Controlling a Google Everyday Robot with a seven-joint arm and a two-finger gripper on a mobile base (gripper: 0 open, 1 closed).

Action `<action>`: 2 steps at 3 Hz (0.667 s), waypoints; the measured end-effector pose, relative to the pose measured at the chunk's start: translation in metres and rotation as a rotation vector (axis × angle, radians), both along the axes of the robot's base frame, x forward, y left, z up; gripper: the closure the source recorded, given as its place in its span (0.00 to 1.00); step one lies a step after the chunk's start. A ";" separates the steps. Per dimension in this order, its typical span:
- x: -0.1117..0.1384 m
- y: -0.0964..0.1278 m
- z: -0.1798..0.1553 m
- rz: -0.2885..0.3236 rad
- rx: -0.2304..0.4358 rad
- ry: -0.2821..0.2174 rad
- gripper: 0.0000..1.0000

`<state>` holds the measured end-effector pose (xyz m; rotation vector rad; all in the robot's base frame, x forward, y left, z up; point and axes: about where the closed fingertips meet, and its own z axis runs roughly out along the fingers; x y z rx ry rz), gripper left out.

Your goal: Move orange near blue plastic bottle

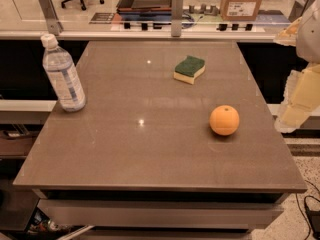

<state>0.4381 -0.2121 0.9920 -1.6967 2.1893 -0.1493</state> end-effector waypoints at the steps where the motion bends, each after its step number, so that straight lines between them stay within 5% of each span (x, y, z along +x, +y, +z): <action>1: 0.000 0.000 0.000 0.000 0.000 0.000 0.00; 2: 0.002 -0.001 -0.001 0.015 0.041 0.005 0.00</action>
Offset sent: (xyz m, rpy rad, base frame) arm 0.0054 -0.0052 -0.0070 0.1089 0.0315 0.0391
